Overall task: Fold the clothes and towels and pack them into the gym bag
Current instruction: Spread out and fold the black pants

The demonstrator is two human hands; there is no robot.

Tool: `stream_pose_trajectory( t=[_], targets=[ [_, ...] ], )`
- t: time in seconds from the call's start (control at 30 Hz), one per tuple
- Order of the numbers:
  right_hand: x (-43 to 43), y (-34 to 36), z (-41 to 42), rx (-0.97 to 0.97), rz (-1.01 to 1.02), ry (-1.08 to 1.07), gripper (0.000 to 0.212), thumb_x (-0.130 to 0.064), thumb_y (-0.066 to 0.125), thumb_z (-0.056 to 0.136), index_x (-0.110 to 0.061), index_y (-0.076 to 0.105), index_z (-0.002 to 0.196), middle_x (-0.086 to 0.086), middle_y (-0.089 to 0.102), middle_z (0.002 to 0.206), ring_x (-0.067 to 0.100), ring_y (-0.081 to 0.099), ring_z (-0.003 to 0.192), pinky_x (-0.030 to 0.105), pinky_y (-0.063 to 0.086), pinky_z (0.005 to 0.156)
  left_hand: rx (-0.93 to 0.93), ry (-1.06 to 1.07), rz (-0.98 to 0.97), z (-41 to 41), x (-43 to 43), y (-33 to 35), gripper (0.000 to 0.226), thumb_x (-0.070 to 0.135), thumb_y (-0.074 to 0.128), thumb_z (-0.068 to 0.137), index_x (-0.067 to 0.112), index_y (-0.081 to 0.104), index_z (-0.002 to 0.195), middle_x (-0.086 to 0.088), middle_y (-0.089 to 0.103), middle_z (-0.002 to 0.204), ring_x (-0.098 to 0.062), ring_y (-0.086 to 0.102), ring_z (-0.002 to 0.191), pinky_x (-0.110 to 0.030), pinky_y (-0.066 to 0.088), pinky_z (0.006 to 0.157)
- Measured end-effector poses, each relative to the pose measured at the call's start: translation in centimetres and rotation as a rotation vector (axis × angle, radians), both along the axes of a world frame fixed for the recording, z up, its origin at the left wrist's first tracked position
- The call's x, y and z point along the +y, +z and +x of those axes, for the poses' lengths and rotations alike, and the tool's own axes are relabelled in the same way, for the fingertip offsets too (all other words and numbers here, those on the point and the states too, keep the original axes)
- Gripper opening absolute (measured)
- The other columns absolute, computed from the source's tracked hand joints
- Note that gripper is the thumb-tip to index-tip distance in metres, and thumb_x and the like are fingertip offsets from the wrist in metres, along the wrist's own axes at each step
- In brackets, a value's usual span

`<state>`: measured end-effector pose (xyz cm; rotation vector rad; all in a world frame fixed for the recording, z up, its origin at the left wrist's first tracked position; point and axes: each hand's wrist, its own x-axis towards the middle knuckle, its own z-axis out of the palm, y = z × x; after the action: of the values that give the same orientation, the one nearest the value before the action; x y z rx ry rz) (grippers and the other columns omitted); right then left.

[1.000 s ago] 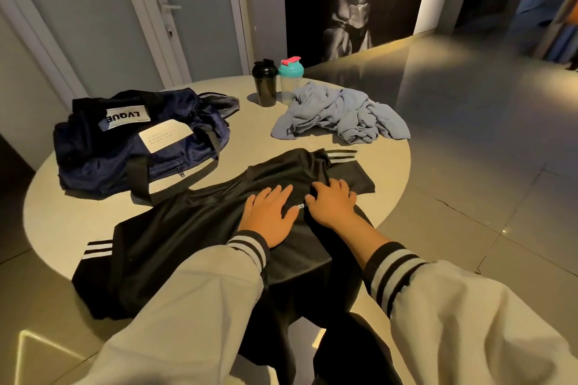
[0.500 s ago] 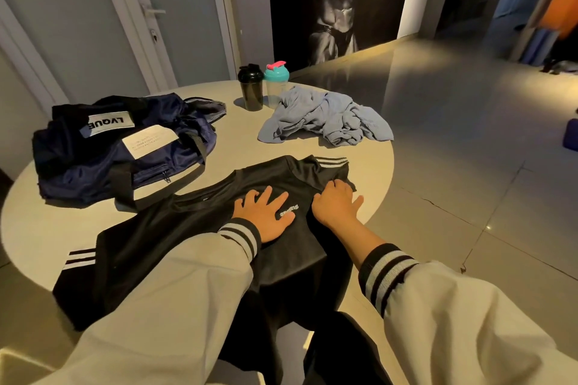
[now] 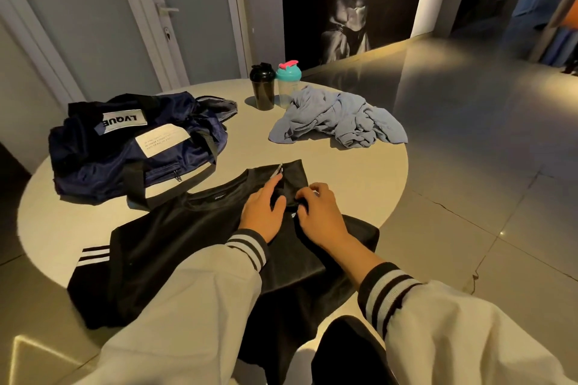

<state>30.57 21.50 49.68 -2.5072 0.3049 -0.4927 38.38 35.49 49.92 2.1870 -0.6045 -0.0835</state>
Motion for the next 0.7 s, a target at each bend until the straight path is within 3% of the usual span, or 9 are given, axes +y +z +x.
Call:
stream_pose_trajectory(
  t=[0.17,0.27,0.37,0.43,0.5,0.6,0.7],
  targets=[
    [-0.6,-0.5,0.3,0.09,-0.139,0.066,0.037,-0.027,0.052,0.098,-0.021,0.058,0.134,0.004,0.058,0.133,0.027,0.051,0.124,0.046,0.037,0.108,-0.125,-0.043,0.06,-0.2,0.2,-0.1,0.07,0.015,0.054,0.098,0.044,0.023,0.154,0.001,0.026,0.16,-0.021,0.026,0.146,-0.046,0.031,0.117],
    [-1.3,-0.2,0.0,0.189,-0.226,-0.076,0.051,-0.017,0.052,0.095,-0.025,0.048,0.145,0.005,0.047,0.141,0.029,0.041,0.132,0.052,0.02,0.118,-0.104,-0.001,0.165,-0.2,0.0,-0.1,0.054,0.015,0.05,0.099,0.036,0.042,0.148,0.002,0.026,0.159,-0.019,0.028,0.143,-0.043,0.033,0.116],
    [-1.6,0.3,-0.4,0.116,-0.299,-0.234,0.053,-0.007,0.051,0.092,-0.023,0.046,0.143,0.009,0.048,0.119,0.031,0.043,0.112,0.041,0.033,0.095,-0.142,0.021,0.19,-0.2,-0.3,-0.2,0.029,0.031,0.052,0.099,0.023,0.066,0.123,0.002,0.051,0.133,-0.02,0.041,0.129,-0.039,0.041,0.107],
    [-1.6,0.5,-0.5,0.062,-0.307,-0.298,0.051,-0.002,0.049,0.091,-0.022,0.049,0.138,0.009,0.046,0.11,0.029,0.041,0.103,0.037,0.03,0.081,-0.179,0.028,0.17,-0.3,-0.3,-0.3,0.024,0.037,0.054,0.098,0.021,0.071,0.102,0.004,0.053,0.12,-0.018,0.043,0.12,-0.04,0.045,0.099],
    [-1.7,0.4,-0.5,0.023,-0.294,-0.317,0.045,0.0,0.051,0.09,-0.021,0.056,0.13,0.008,0.044,0.105,0.028,0.039,0.098,0.034,0.026,0.077,-0.229,0.003,0.165,-0.4,-0.2,-0.6,0.022,0.038,0.057,0.096,0.023,0.072,0.092,0.007,0.049,0.126,-0.015,0.037,0.122,-0.039,0.044,0.098],
    [-1.5,0.1,-0.8,-0.052,-0.252,-0.197,0.035,-0.005,0.061,0.086,-0.022,0.064,0.116,0.004,0.044,0.102,0.026,0.036,0.098,0.036,0.029,0.081,-0.273,-0.084,0.186,-0.4,-0.2,-0.7,0.018,0.038,0.057,0.097,0.03,0.071,0.088,0.011,0.038,0.15,-0.013,0.025,0.135,-0.038,0.037,0.104],
    [-1.3,-0.3,-1.1,-0.029,-0.266,0.009,0.034,-0.023,0.058,0.082,-0.025,0.067,0.115,0.002,0.048,0.112,0.024,0.038,0.113,0.041,0.026,0.097,-0.324,-0.142,0.27,-0.4,-0.4,-0.5,0.025,0.037,0.048,0.102,0.028,0.071,0.102,0.007,0.046,0.15,-0.02,0.03,0.138,-0.039,0.032,0.112]
  ],
)
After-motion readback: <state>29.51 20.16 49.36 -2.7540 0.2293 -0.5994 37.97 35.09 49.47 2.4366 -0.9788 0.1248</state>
